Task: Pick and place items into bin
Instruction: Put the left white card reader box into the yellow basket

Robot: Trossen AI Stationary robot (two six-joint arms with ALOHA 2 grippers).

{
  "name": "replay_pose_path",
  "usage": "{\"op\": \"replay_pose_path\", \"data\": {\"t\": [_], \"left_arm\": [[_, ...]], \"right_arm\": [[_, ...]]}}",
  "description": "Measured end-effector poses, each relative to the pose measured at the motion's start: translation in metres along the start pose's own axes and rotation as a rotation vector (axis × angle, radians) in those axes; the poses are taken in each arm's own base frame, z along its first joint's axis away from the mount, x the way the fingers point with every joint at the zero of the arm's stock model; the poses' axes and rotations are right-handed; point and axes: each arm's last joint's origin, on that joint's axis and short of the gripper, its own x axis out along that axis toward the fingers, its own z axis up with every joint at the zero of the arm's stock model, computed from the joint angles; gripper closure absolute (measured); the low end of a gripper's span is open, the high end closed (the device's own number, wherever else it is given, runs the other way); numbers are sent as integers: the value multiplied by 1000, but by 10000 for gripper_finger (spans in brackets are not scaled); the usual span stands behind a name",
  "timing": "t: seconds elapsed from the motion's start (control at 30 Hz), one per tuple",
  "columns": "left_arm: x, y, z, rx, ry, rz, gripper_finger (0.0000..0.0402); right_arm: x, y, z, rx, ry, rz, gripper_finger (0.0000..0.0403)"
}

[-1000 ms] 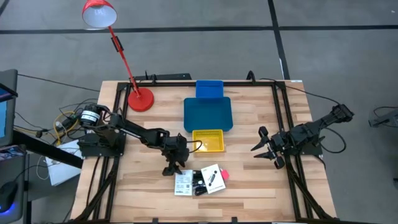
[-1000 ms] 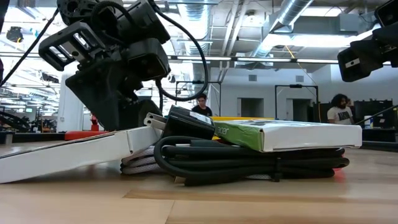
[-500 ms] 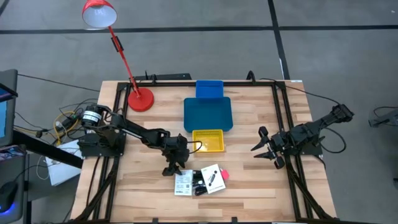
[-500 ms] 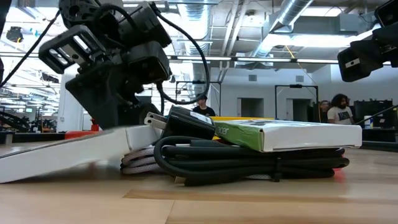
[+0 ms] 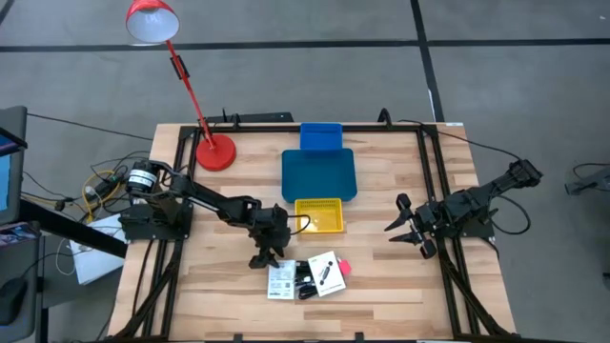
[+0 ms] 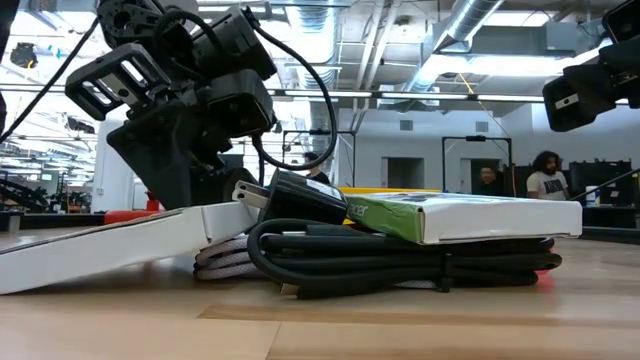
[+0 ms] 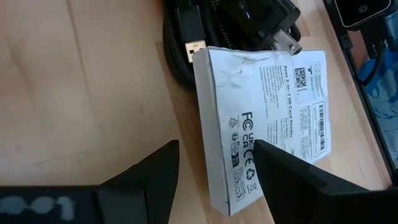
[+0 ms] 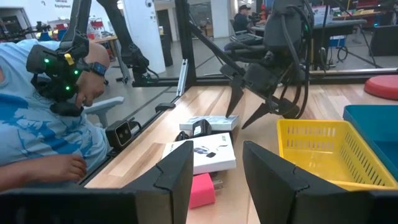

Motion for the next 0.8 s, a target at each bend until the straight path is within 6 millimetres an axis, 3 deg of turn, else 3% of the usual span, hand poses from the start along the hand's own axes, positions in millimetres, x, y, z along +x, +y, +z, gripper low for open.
{"op": "replay_pose_path", "data": {"t": [0.8], "left_arm": [[0, 0, 0, 11, 0, 0, 207]], "right_arm": [[0, 0, 0, 0, 0, 0, 268]]}}
